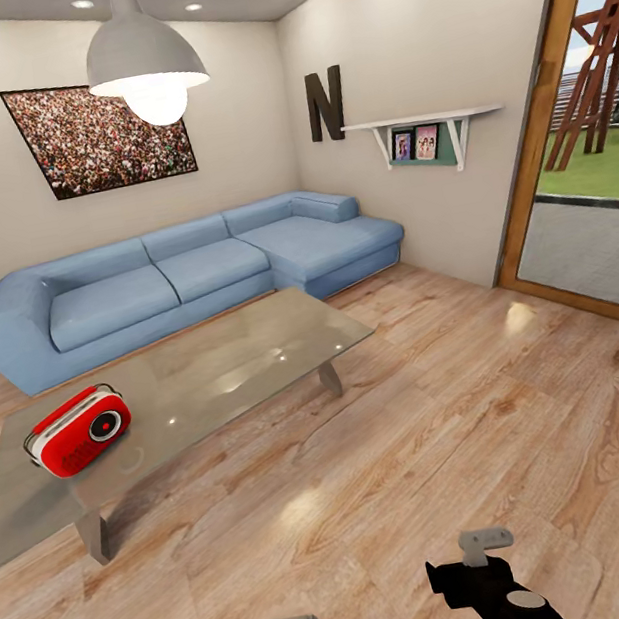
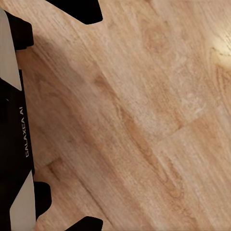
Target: Turn on the radio receiver that's on the table in the living room.
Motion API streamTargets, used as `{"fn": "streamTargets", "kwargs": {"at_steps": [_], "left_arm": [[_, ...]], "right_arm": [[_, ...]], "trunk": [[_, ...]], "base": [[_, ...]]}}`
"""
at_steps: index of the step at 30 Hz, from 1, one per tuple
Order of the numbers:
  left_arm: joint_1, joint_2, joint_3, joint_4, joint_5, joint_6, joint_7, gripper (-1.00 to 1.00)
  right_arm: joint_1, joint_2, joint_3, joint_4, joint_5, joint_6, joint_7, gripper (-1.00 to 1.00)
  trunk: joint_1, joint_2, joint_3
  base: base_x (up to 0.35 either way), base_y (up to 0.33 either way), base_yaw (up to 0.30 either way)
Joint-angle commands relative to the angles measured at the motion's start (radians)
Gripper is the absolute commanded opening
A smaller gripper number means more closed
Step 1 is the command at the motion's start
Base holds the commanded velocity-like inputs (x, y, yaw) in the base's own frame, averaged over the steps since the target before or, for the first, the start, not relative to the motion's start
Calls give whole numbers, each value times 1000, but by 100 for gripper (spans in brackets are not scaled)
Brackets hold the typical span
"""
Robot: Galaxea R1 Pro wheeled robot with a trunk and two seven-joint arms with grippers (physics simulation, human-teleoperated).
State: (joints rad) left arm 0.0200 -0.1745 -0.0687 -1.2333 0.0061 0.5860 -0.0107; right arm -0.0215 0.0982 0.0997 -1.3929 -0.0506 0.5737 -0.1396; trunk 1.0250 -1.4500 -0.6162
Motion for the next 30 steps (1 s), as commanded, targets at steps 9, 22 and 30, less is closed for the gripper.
{"fn": "streamTargets", "kwargs": {"at_steps": [9,22,30], "left_arm": [[0,0,0,0,0,0,0,100],[0,0,0,0,0,0,0,100],[0,0,-1,0,0,0,0,100]], "right_arm": [[0,0,1,0,0,0,0,100],[0,0,2,0,0,0,0,100],[0,0,2,0,0,0,0,100]], "trunk": [[0,0,0],[0,0,0],[0,0,0]], "base": [[0,0,0],[0,0,0],[0,0,0]]}}
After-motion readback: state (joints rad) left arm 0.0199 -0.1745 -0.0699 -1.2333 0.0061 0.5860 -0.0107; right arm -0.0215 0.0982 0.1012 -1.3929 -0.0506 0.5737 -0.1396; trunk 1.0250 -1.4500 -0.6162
